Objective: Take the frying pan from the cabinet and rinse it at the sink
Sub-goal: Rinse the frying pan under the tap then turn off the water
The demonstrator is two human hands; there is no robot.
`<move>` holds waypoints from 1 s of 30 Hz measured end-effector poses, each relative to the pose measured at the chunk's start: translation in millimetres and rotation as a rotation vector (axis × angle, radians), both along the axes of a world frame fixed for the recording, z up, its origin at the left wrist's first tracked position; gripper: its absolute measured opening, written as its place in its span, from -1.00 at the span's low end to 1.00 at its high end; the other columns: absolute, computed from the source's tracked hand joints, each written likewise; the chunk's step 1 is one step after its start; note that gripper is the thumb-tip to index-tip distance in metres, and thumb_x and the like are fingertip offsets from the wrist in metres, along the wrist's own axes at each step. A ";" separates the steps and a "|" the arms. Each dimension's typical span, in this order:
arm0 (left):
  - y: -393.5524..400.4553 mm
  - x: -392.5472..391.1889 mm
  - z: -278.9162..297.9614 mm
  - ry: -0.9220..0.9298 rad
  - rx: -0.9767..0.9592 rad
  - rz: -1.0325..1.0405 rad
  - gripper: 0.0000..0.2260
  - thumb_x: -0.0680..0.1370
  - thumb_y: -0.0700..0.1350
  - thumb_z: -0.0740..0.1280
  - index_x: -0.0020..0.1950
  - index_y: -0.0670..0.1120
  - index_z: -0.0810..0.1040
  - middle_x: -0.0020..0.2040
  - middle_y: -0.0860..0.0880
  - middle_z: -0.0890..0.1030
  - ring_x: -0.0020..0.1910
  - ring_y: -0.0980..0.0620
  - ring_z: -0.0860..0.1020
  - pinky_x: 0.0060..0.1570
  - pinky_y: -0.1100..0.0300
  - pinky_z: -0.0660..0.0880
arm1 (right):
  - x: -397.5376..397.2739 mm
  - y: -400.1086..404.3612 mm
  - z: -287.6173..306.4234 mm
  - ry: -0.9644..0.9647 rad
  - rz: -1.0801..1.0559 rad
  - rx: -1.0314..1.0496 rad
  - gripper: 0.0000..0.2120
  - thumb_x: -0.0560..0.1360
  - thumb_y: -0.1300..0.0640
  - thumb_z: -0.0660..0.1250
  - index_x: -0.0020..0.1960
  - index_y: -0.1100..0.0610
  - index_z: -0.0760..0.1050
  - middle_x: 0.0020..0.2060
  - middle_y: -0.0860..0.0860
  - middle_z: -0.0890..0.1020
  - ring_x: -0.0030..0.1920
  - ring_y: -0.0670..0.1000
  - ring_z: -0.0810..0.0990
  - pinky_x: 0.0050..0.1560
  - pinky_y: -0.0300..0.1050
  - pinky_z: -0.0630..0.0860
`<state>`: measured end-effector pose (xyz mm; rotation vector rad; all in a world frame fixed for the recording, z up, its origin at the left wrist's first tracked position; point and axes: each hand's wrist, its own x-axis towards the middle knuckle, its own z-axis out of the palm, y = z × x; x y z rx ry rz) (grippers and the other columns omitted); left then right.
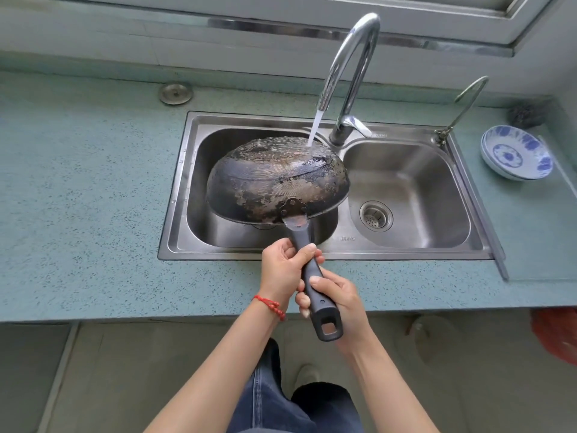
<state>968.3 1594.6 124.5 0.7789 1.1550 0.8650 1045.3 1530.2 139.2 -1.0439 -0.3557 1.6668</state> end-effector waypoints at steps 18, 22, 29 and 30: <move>-4.4 1.5 -9.9 -0.404 -0.192 -0.017 -0.91 0.50 -0.26 0.24 -0.10 -0.28 0.50 -0.31 -0.08 0.66 -0.26 0.01 0.63 -0.28 0.13 0.53 | 7.1 1.9 17.1 -0.377 0.030 0.003 -0.94 0.42 0.40 0.24 -0.18 0.36 0.49 -0.41 0.17 0.51 -0.52 0.04 0.49 -0.54 -0.18 0.47; -5.9 -1.8 -4.0 -0.469 -0.194 -0.083 -0.88 0.51 -0.26 0.21 -0.09 -0.27 0.52 -0.26 -0.09 0.67 -0.22 0.01 0.65 -0.15 0.13 0.58 | 9.7 -5.1 17.4 -0.237 0.028 0.031 -0.82 0.35 0.28 0.24 -0.10 0.36 0.49 -0.38 0.14 0.53 -0.49 0.05 0.49 -0.56 -0.18 0.46; -2.5 9.2 7.9 -0.510 -0.194 -0.114 -0.93 0.52 -0.29 0.19 -0.09 -0.26 0.45 -0.37 -0.08 0.65 -0.35 0.00 0.63 -0.27 0.17 0.60 | 18.2 -8.1 19.2 -0.138 0.078 0.068 -0.75 0.38 0.28 0.22 0.00 0.40 0.44 -0.35 0.17 0.51 -0.48 0.04 0.49 -0.56 -0.18 0.47; -2.6 9.3 8.3 -0.490 -0.166 -0.122 -0.95 0.51 -0.30 0.20 -0.10 -0.25 0.44 -0.39 -0.06 0.63 -0.37 0.01 0.62 -0.29 0.18 0.59 | 20.4 -8.0 20.4 -0.145 0.094 0.074 -0.77 0.38 0.28 0.22 -0.02 0.40 0.44 -0.34 0.17 0.51 -0.49 0.05 0.49 -0.55 -0.17 0.48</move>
